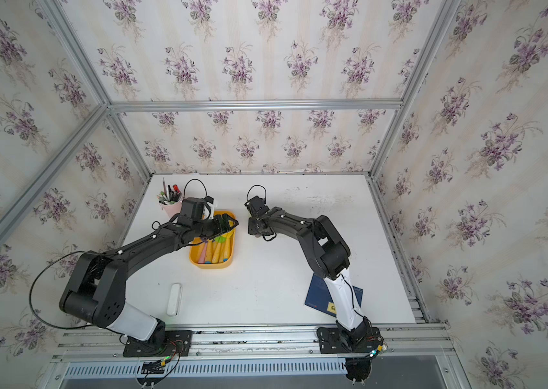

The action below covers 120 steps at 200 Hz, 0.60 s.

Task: Take the shovel out of the storage box
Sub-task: Place the shovel at the center of the board.

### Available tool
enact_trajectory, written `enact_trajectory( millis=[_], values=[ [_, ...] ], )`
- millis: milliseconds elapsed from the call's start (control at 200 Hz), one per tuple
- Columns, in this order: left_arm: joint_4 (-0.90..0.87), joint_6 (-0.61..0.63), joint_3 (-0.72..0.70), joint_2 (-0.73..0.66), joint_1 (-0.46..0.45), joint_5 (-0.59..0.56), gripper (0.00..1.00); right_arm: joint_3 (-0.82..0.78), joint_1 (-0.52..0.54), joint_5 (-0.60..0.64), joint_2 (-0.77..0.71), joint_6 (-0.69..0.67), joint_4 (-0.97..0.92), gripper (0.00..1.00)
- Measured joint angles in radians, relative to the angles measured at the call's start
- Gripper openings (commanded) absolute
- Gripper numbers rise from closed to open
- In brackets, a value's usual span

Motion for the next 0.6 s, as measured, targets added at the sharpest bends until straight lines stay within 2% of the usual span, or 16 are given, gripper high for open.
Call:
enact_trajectory(
  millis=[215, 345, 599],
  values=[
    [-0.005, 0.001, 0.0, -0.013, 0.001, 0.0, 0.76, -0.004, 0.0, -0.002, -0.008, -0.001, -0.012, 0.45],
    [-0.019, 0.003, -0.003, -0.032, 0.012, 0.009, 0.76, -0.034, 0.005, -0.005, -0.063, -0.003, -0.03, 0.49],
    [-0.094, 0.02, -0.037, -0.158, 0.128, 0.069, 0.76, -0.052, 0.041, 0.003, -0.214, -0.012, -0.06, 0.49]
  ],
)
